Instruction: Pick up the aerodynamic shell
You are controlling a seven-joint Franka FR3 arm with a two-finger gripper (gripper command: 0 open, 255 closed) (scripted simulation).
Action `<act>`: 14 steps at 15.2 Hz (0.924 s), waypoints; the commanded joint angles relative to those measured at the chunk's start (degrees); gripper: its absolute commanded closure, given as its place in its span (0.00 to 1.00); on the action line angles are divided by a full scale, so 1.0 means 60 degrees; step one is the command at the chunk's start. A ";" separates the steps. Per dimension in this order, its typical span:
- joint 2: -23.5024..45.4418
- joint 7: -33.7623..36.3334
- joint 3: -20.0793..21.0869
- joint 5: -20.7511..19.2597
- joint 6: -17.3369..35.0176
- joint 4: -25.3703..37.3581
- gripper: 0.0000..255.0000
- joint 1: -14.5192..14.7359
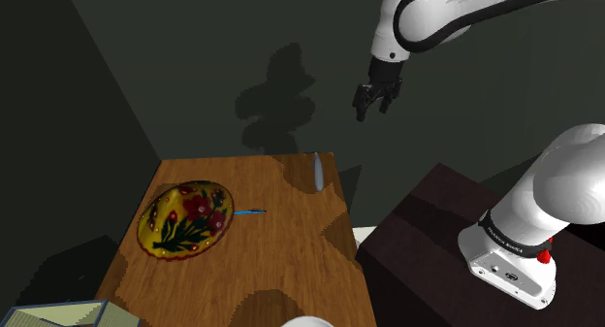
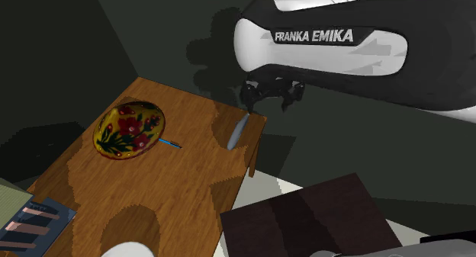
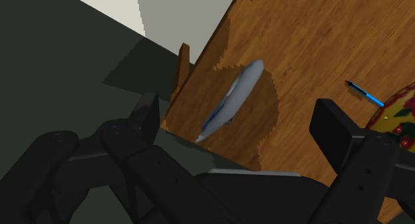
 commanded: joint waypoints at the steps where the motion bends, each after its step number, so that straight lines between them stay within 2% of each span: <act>1: 0.0692 0.0148 0.0124 0.0028 0.0626 0.0076 0.00 0.0023; 7: 0.2927 0.0353 0.0236 -0.0093 0.2293 0.0588 0.00 -0.0039; 14: 0.5645 0.0675 0.0202 -0.0402 0.3760 0.1770 0.00 -0.0019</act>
